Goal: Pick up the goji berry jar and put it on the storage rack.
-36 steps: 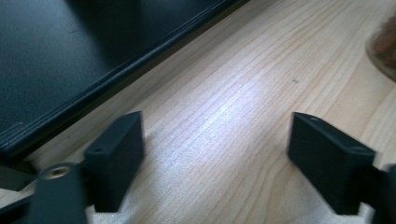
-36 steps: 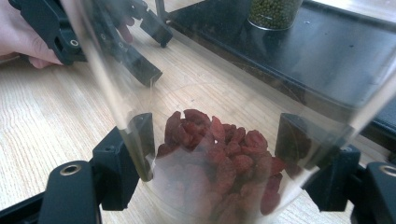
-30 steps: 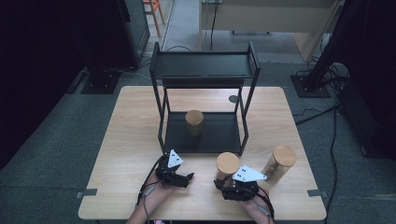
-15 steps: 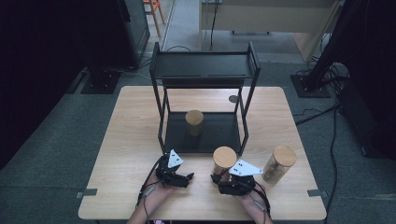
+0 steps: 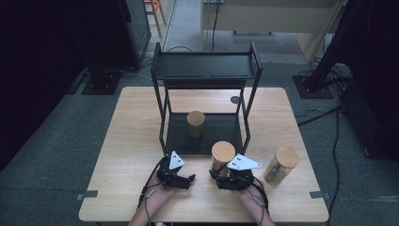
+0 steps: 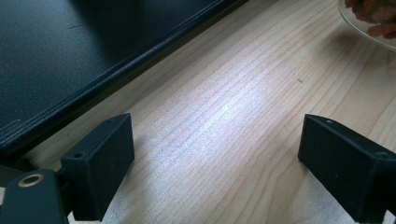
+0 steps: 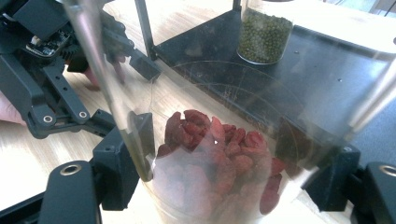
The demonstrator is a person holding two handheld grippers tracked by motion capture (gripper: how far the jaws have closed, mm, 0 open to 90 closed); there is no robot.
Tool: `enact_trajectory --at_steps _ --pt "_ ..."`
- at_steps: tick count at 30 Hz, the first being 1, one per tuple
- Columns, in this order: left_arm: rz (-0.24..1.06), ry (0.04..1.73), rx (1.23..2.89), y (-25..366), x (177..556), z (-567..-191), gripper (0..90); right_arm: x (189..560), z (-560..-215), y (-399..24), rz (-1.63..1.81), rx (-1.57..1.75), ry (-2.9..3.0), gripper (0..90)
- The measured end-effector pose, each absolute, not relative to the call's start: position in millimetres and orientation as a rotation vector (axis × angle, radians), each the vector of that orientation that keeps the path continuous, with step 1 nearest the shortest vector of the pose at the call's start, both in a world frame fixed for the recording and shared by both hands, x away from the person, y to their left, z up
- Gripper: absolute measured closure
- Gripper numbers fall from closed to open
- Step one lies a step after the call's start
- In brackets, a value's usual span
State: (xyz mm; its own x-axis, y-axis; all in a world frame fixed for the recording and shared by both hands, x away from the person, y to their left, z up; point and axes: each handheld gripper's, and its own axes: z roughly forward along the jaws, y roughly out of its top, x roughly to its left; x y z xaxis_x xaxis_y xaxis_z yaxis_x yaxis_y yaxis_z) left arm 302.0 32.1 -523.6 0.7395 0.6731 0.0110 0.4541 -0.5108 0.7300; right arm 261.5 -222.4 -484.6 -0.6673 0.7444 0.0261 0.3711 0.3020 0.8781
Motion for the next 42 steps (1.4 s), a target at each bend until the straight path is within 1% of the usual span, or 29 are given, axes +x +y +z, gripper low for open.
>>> enact_trajectory --at_steps 42 --pt "0.375 0.835 2.2 32 302 -524 11.0 295 -480 -197 1.287 0.991 2.169 25.2"
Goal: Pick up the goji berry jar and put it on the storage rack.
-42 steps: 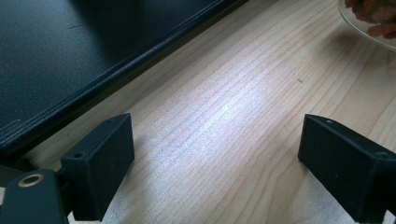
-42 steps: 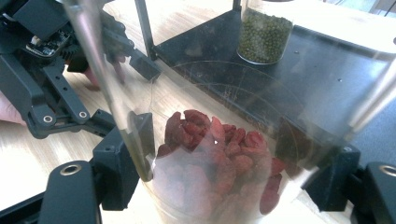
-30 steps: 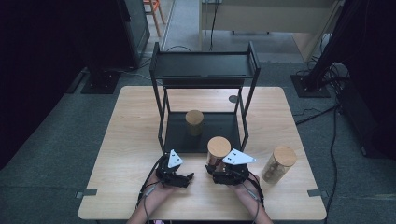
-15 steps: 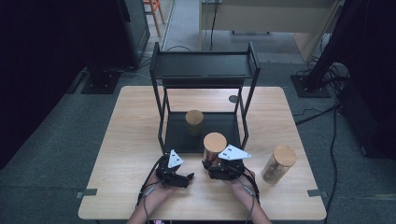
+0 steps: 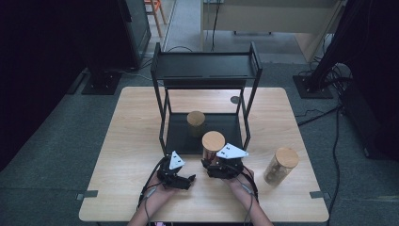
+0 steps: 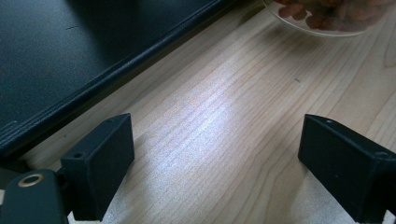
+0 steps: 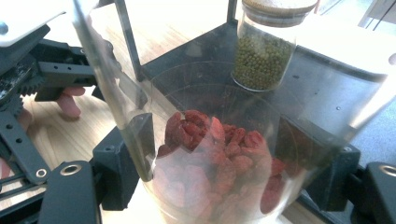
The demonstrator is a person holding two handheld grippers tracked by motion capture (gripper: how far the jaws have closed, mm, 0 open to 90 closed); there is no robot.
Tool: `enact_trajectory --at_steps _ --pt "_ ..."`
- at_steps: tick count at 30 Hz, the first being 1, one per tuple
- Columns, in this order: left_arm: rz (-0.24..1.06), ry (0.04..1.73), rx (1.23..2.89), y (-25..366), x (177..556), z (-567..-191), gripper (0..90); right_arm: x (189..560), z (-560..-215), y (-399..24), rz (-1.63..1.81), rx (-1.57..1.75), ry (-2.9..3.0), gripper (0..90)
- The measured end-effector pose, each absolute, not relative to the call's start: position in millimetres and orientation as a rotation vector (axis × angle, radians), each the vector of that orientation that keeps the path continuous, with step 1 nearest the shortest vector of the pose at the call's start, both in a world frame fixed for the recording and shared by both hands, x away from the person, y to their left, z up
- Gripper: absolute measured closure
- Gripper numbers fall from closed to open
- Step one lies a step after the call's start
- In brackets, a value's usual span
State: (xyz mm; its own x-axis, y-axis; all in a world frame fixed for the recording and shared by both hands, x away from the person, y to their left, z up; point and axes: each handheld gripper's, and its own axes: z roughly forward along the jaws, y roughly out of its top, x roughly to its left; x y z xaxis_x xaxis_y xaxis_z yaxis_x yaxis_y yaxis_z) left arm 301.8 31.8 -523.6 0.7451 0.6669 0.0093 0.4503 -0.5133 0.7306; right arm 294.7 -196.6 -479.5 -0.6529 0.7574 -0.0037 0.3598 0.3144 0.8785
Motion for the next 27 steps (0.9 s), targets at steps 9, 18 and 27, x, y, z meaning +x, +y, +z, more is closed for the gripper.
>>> enact_trajectory --at_steps 9,18,27 --pt "0.373 0.831 2.201 32 302 -524 11.0 300 -474 -191 1.277 0.978 2.178 25.2" --pt "0.372 0.832 2.202 32 302 -524 11.0 308 -473 -186 1.277 0.968 2.179 25.1" --pt "0.372 0.829 2.202 32 302 -524 11.0 316 -473 -182 1.275 0.989 2.173 25.2"
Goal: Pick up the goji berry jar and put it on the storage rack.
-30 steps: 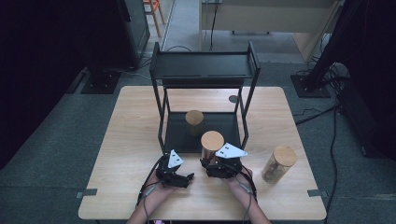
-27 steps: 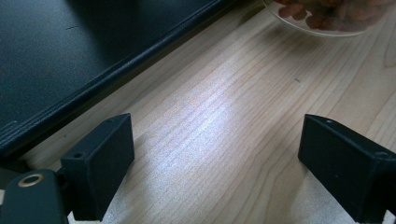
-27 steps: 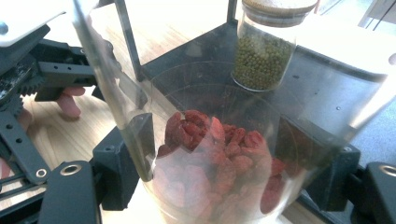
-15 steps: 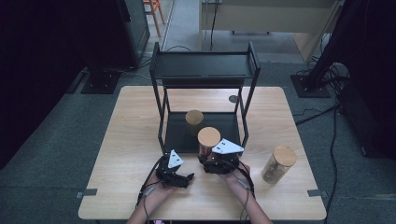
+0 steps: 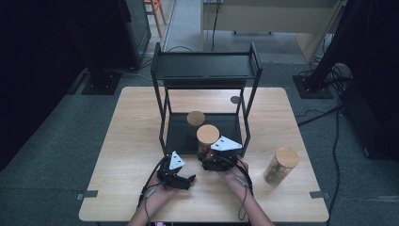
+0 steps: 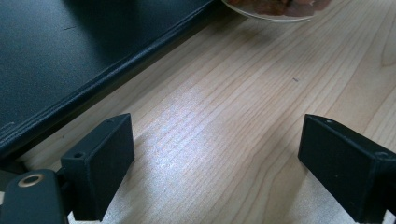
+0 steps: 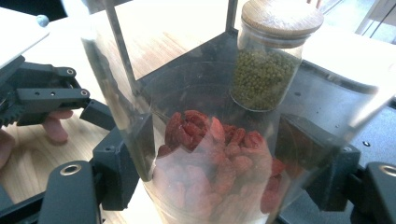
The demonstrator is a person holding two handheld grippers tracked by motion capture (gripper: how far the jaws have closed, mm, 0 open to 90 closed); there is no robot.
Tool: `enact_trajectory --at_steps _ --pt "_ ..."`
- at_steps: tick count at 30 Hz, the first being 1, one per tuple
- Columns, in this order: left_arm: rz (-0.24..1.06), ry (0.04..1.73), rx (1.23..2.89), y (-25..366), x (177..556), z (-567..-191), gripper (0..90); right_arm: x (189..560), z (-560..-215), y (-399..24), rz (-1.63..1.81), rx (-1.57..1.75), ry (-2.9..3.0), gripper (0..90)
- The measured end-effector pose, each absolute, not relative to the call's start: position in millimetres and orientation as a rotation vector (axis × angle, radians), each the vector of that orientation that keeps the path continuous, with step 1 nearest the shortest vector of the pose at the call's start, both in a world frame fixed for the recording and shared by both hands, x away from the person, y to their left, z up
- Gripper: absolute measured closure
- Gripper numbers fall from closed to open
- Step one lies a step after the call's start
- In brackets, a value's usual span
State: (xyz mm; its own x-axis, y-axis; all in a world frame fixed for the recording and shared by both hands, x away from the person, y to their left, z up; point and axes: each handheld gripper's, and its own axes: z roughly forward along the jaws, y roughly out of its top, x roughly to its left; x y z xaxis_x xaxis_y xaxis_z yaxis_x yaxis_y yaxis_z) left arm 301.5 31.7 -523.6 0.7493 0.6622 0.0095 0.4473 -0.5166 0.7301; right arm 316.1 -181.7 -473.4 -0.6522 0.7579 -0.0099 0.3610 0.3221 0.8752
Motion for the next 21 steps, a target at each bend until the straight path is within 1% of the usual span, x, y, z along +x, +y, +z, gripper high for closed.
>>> enact_trajectory --at_steps 21 --pt "0.372 0.826 2.204 32 302 -524 11.0 332 -474 -175 1.265 1.014 2.16 25.2"
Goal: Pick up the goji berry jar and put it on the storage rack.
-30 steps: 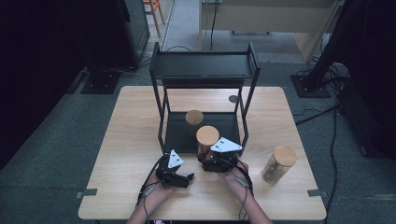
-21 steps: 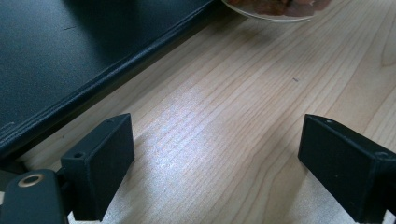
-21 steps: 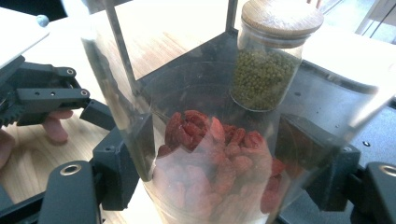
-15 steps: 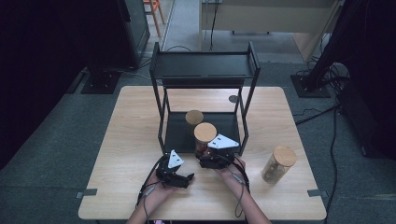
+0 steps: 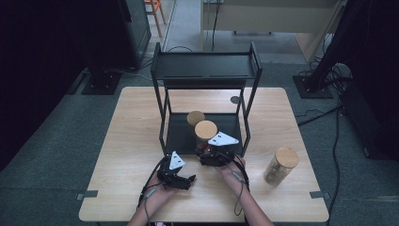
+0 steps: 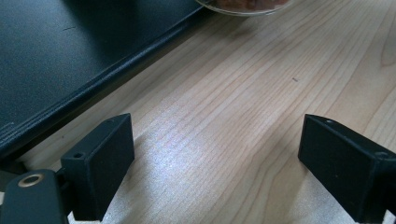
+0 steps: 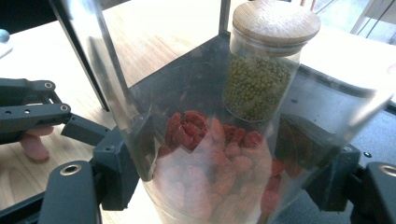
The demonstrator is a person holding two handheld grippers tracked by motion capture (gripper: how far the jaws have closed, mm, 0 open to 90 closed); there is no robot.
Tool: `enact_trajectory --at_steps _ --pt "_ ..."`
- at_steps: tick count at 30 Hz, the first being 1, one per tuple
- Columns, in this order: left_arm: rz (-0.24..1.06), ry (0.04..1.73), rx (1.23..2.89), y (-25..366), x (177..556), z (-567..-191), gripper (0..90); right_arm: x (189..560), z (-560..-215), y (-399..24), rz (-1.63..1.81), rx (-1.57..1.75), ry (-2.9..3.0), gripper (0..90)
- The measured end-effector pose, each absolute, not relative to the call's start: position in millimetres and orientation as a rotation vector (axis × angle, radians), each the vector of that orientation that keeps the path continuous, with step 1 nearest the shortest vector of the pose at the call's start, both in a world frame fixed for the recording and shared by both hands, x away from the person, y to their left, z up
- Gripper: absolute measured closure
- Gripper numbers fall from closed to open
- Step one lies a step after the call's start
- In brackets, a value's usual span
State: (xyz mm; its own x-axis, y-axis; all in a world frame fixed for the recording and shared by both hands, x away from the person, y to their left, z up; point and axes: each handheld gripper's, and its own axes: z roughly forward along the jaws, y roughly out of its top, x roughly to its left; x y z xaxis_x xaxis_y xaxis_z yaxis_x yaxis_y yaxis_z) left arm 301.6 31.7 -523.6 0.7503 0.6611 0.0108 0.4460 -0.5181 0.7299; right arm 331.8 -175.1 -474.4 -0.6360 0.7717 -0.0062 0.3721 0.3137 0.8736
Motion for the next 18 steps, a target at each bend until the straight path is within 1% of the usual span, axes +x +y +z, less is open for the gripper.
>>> enact_trajectory --at_steps 18 --pt "0.37 0.819 2.205 31 301 -524 11.0 346 -474 -167 1.269 1.047 2.133 25.2"
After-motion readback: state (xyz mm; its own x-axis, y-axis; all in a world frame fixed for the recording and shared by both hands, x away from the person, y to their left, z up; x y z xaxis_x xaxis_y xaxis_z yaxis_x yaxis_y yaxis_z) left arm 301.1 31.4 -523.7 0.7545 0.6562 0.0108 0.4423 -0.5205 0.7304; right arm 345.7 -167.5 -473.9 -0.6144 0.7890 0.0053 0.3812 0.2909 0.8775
